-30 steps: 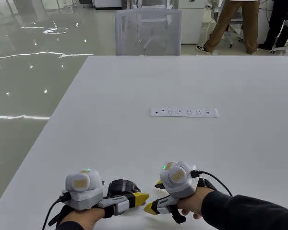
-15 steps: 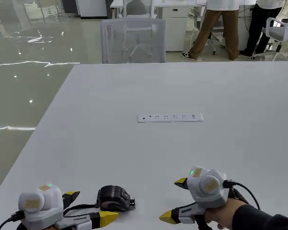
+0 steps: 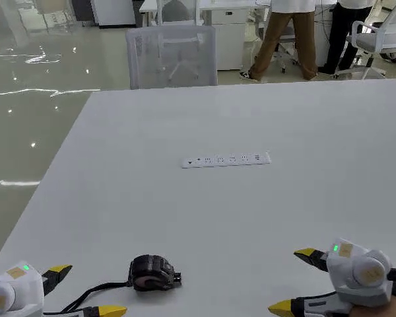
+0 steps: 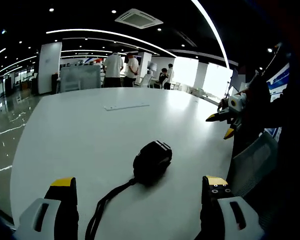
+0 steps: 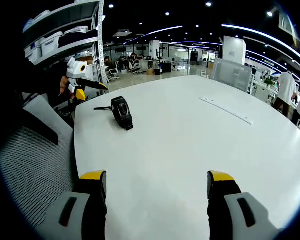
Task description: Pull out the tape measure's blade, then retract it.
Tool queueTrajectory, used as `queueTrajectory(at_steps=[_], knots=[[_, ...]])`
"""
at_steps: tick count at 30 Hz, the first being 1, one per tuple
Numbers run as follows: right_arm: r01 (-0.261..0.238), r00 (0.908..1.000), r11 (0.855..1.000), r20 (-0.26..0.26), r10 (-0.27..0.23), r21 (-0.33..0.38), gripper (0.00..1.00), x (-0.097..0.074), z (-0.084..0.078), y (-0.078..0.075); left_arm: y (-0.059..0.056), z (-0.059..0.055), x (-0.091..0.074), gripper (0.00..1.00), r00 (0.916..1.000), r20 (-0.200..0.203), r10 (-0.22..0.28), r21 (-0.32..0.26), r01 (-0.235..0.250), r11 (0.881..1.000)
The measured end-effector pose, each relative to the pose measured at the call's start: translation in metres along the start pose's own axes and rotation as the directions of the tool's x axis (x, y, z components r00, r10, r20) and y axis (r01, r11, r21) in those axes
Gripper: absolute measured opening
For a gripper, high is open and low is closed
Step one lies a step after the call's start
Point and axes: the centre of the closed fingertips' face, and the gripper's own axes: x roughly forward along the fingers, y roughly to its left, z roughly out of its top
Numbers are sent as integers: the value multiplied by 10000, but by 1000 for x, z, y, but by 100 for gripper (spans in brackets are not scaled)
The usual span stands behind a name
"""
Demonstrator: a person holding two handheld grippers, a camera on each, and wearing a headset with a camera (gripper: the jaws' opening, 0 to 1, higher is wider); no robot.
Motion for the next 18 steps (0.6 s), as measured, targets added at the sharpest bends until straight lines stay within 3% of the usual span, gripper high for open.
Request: queueTrajectory(at_steps=[2, 5, 7, 12, 14, 18], knots=[[193, 9998, 9998, -13, -193, 64, 80, -10, -5, -5, -3, -6, -2, 100, 9995, -245, -187, -68, 186, 9998], [409, 9992, 9990, -51, -408, 165, 81, -22, -13, -11, -12, -3, -5, 100, 9981, 296, -544, -243, 551, 9982], [560, 9983, 9982, -143, -557, 230, 82, -30, -21, -17, -4, -7, -6, 100, 9989, 248, -390, -109, 393, 9992], [844, 9963, 9947, -236, -831, 595, 88, -46, -41, -26, 0, -6, -9, 100, 9988, 443, -190, -131, 196, 9997], [958, 9951, 9924, -319, -936, 775, 89, -49, -49, -28, 0, -6, -10, 100, 9992, 365, -170, 124, 165, 9998], [1168, 9930, 9884, -266, -1147, 969, 93, -60, -56, -33, 5, -13, -16, 100, 9998, 163, -85, 25, 85, 10000]])
